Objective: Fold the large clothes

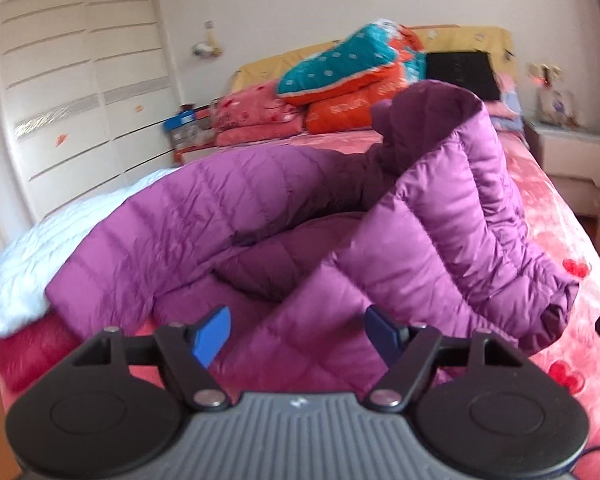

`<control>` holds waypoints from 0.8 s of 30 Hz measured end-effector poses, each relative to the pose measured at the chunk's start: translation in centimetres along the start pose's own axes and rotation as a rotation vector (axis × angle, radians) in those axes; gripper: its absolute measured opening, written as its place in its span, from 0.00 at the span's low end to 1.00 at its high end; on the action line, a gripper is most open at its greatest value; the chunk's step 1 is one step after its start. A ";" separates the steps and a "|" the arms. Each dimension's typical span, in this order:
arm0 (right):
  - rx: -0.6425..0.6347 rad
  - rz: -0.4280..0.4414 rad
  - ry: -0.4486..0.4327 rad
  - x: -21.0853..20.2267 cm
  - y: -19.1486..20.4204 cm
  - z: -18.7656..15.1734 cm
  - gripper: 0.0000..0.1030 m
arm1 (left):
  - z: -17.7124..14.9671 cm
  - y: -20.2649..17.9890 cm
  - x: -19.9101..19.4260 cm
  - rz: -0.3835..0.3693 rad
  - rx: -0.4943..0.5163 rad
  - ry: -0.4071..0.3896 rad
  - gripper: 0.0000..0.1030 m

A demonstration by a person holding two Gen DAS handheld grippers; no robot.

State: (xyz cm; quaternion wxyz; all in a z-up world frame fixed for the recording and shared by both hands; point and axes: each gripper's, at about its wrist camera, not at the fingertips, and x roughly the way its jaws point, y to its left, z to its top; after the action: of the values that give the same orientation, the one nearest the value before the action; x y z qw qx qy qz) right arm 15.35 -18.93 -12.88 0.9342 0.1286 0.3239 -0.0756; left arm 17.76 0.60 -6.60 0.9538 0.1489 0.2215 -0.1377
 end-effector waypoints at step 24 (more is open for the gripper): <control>0.069 0.065 0.078 1.5 -0.9 -0.3 1.00 | 1.4 -2.7 4.7 -0.312 0.017 0.158 0.18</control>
State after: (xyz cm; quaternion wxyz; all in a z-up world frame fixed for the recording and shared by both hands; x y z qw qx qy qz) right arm 16.13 -19.79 -14.26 0.9178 0.1739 0.3531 -0.0514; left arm 21.49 -3.29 -8.17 0.8993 0.1313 0.3149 -0.2738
